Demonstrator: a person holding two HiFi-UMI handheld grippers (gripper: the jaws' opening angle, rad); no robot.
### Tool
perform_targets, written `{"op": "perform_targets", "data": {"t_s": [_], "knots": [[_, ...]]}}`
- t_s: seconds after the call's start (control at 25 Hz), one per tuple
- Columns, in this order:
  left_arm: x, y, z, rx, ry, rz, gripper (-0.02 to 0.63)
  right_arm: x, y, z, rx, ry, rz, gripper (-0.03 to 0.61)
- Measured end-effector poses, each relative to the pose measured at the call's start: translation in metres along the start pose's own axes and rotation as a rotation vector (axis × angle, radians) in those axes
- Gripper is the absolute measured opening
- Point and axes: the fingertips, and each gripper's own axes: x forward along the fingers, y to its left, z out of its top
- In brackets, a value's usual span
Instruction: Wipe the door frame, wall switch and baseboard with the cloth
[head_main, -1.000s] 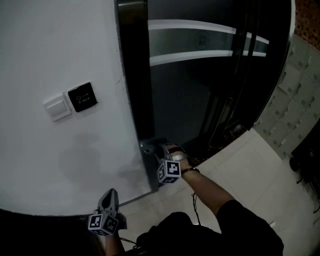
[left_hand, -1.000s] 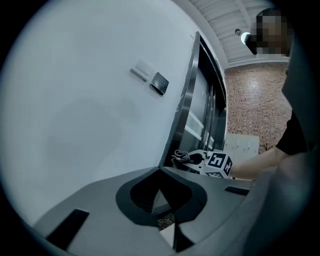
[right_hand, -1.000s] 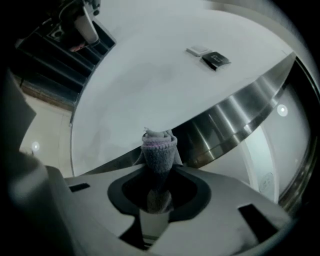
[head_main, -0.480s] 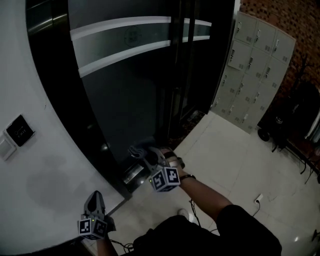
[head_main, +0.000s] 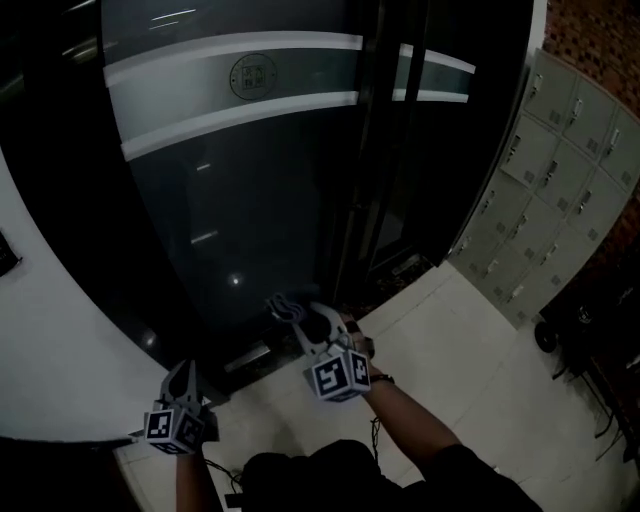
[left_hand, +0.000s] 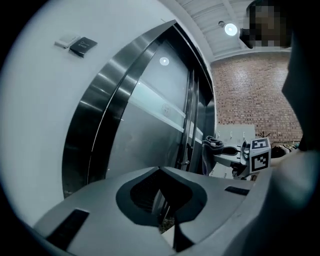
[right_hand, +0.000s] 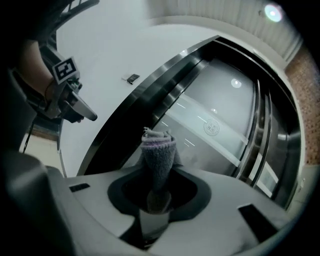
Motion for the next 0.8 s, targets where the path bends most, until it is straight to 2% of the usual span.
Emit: {"op": "perform_targets", "data": {"t_s": [0.16,0.28,0.36,0.44,0.6,0.8], "knots": [[0.034,-0.038,0.002,0.031,0.016,0.0,0.0,0.004,-0.034,-0.029,0.067,-0.028,0.046,0.092],[0.054,-0.035,0.0,0.053,0.005,0.023,0.0,0.029,-0.054,-0.04,0.145,-0.052,0.074,0.092],[0.066,-0.028,0.0,0.048,-0.015,0.051,0.0,0.049,-0.064,-0.04,0.225,-0.08,0.091,0.092],[0.08,-0.015,0.0,0.037,-0.033,0.09,0.0,0.071,-0.072,-0.035,0.262,-0.107,0.117,0.092],[0.112,0.018,0.009,0.067,-0.039,0.133,0.001,0.12,-0.082,-0.019,0.167,-0.129,0.187,0.091],[0.145,0.039,0.036,0.149,-0.12,0.17,0.002,0.193,-0.085,0.023,0.118,-0.252,0.295,0.092]]}}
